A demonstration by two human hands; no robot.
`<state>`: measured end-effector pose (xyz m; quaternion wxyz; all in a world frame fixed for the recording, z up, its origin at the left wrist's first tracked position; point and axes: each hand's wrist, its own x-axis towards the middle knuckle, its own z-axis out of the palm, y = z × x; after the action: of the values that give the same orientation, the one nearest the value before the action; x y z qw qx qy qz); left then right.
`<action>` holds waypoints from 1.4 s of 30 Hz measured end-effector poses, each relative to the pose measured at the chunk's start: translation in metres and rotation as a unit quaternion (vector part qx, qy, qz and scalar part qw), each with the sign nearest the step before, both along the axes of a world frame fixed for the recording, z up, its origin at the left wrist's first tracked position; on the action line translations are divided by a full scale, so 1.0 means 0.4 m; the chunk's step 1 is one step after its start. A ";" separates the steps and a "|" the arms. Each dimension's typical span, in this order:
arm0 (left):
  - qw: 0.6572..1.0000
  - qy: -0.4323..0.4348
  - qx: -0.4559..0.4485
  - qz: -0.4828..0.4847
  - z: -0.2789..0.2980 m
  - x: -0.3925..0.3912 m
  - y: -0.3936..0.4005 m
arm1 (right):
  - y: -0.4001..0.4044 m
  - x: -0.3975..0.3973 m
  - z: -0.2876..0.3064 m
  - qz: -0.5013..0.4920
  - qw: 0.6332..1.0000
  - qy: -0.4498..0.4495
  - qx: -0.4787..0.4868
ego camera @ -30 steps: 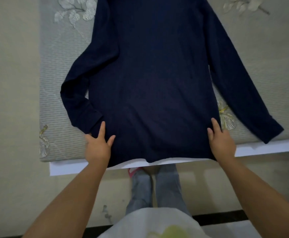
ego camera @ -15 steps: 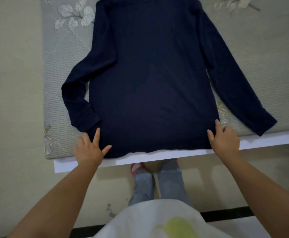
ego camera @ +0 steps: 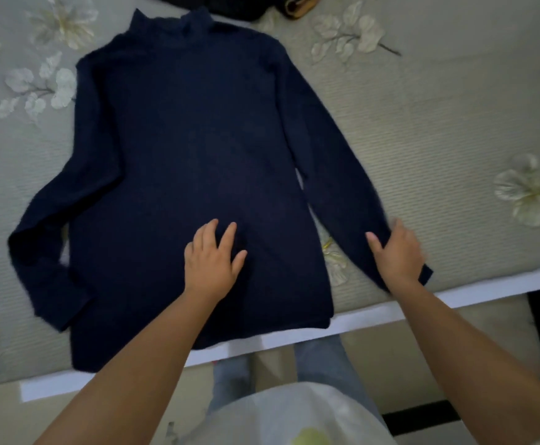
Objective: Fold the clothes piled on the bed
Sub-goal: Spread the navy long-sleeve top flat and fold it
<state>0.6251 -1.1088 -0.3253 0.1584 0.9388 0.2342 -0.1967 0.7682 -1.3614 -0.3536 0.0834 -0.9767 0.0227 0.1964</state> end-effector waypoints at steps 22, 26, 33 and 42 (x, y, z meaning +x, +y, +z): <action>0.994 0.063 0.043 -0.074 -0.111 0.787 -0.203 | -0.245 0.951 0.016 0.192 0.956 -0.217 -0.055; 0.990 0.097 0.049 -0.089 -0.142 0.801 -0.214 | -0.251 0.904 -0.047 0.136 0.976 -0.153 -0.078; 0.994 0.070 0.026 -0.082 -0.152 0.793 -0.217 | -0.275 0.700 -0.056 -0.211 0.950 -0.171 0.154; 0.993 0.065 0.020 -0.100 -0.150 0.792 -0.207 | -0.170 0.869 -0.043 -0.249 0.950 -0.090 0.164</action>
<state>0.9418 -1.1917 -0.3855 0.1031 0.9457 0.1528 -0.2677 1.1158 -1.4295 -0.3707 0.2901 -0.9265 0.2252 0.0816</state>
